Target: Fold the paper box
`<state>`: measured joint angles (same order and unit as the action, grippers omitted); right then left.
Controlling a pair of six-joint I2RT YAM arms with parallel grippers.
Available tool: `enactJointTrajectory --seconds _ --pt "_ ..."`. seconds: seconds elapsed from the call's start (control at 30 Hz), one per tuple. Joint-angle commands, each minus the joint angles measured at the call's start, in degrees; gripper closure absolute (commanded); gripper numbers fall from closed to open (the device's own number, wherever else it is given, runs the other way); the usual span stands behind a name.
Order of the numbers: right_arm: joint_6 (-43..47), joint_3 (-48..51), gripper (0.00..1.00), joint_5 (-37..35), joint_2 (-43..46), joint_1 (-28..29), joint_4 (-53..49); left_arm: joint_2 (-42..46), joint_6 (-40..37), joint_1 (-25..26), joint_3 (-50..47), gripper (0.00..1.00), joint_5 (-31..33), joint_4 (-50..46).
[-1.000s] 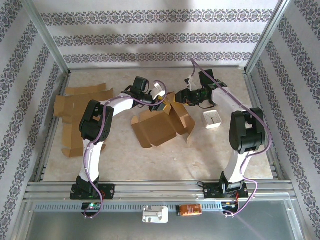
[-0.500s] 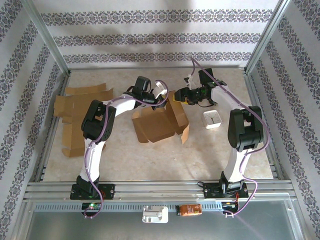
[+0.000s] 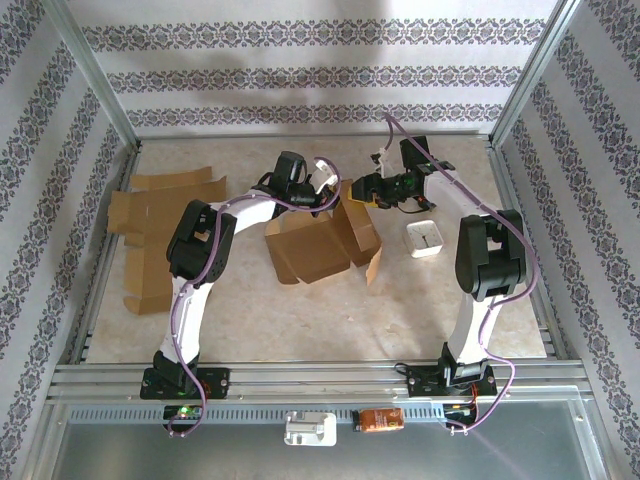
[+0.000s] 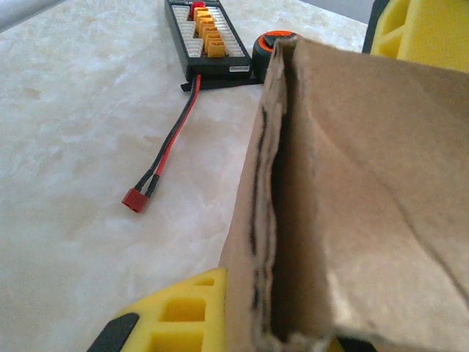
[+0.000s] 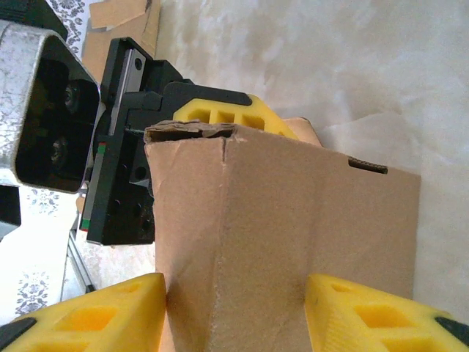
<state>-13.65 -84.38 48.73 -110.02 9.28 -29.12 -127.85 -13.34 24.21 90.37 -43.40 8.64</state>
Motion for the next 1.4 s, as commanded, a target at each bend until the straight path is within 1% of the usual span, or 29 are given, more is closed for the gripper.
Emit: enactJointTrajectory --seconds 0.0,0.1,0.17,0.27,0.3,0.37,0.43,0.47,0.77,0.87,0.9,0.97,1.0,1.07,1.1,1.13,1.23,1.3,1.37 --pt "-0.6 0.2 0.45 -1.2 2.0 0.5 -0.8 1.1 3.5 1.9 -1.3 1.0 3.4 3.4" --pt "-2.5 1.2 0.4 -3.5 4.6 0.5 1.1 3.4 3.8 2.3 -4.7 1.0 7.4 3.9" --pt "-3.0 2.0 0.36 -5.5 6.4 0.5 2.1 5.0 3.4 2.6 -6.3 1.0 10.9 2.4" --pt "-2.2 3.0 0.34 -6.7 8.4 0.2 2.7 8.0 2.8 3.0 -9.2 1.0 15.4 0.5" --pt "-1.7 3.5 0.33 -6.9 8.7 0.2 2.8 8.9 2.8 3.1 -10.0 1.0 15.9 0.3" --pt "-0.6 3.9 0.33 -6.5 8.6 0.0 2.7 10.2 3.0 3.4 -11.4 0.99 16.5 -0.2" --pt "-0.4 4.0 0.33 -6.0 7.9 -0.2 2.7 10.6 3.4 3.6 -12.0 0.87 16.5 0.0" --pt "-0.5 3.7 0.33 -5.8 7.4 -0.3 2.6 10.6 3.6 3.6 -12.1 0.84 16.3 0.0" --pt "-0.5 0.4 0.33 -3.7 3.8 -0.4 1.5 7.7 2.9 3.6 -9.3 0.68 14.6 -0.5" --pt "-0.7 0.5 0.33 -3.4 3.4 -0.3 1.4 5.8 3.1 3.6 -7.3 0.66 13.5 -0.5" --pt "-0.7 0.5 0.33 -3.3 3.4 -0.3 1.3 5.1 3.3 3.6 -6.5 0.68 13.3 -0.4" --pt "-0.8 0.7 0.34 -3.5 3.7 -0.4 1.3 4.2 3.8 3.6 -5.6 0.8 13.0 -0.2" --pt "-1.0 0.7 0.33 -4.2 4.1 -0.3 1.2 3.9 4.3 3.6 -5.2 0.87 13.0 0.2" --pt "-1.3 0.8 0.33 -6.4 5.5 -0.3 1.2 4.1 5.2 3.7 -5.2 0.98 13.4 0.8" --pt "-1.6 0.9 0.33 -8.3 6.7 -0.3 1.1 4.5 5.6 3.8 -5.5 1.0 14.3 1.2" --pt "-2.0 0.9 0.32 -10.2 7.6 -0.3 1.1 5.0 6.0 3.9 -6.2 1.0 16.0 1.6" --pt "-4.5 1.3 0.31 -19.1 11.7 -0.4 1.4 7.8 7.2 4.8 -9.9 1.0 24.9 3.1" --pt "-8.0 1.4 0.31 -25.4 14.0 -0.5 0.8 9.9 8.8 5.7 -12.3 1.0 33.8 2.7" --pt "-12.4 1.0 0.3 -30.2 15.9 -0.5 -1.1 11.4 11.2 6.4 -14.9 1.0 40.9 3.3"
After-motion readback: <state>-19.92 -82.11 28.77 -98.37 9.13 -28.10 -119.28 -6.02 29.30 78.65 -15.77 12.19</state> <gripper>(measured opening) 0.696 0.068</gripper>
